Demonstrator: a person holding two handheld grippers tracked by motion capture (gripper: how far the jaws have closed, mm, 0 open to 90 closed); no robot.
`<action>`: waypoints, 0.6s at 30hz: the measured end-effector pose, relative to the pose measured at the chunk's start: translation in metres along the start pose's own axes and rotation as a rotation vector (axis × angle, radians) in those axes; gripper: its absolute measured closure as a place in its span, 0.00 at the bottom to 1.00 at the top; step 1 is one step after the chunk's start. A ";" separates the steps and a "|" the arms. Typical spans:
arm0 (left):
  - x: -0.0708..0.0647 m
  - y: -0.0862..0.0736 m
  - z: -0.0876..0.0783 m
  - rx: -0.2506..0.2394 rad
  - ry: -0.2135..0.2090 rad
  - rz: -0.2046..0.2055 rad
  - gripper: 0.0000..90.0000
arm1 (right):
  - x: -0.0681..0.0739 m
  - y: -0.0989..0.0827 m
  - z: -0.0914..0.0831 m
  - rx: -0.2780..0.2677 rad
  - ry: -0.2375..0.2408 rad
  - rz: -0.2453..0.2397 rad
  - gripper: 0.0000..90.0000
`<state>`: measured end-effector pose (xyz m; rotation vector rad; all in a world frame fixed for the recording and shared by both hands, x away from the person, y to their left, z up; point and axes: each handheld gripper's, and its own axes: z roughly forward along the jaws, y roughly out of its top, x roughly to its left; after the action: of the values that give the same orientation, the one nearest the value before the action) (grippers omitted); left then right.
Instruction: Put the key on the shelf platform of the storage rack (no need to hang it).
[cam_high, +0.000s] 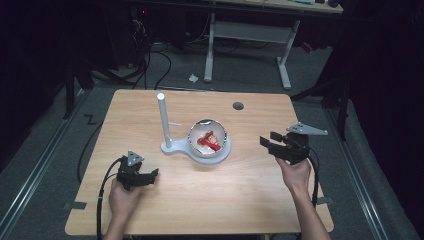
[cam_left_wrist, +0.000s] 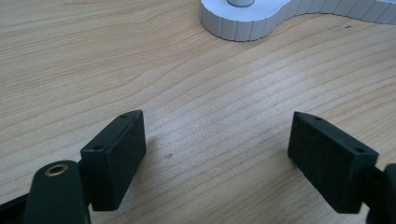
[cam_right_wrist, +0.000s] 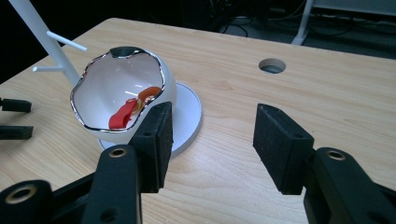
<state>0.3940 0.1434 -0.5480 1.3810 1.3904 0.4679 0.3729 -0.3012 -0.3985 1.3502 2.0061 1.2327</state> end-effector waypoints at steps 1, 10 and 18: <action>0.000 0.000 0.000 0.000 0.000 0.000 0.22 | -0.001 -0.001 -0.006 -0.019 -0.003 0.000 0.53; 0.000 0.000 0.000 0.000 0.000 0.000 0.22 | -0.003 -0.013 -0.018 -0.026 -0.009 0.008 0.53; 0.000 0.000 0.000 0.001 0.000 0.000 0.22 | -0.002 -0.025 -0.025 -0.021 -0.005 0.017 0.53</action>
<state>0.3940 0.1435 -0.5479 1.3817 1.3905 0.4679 0.3432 -0.3174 -0.4069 1.3621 1.9762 1.2529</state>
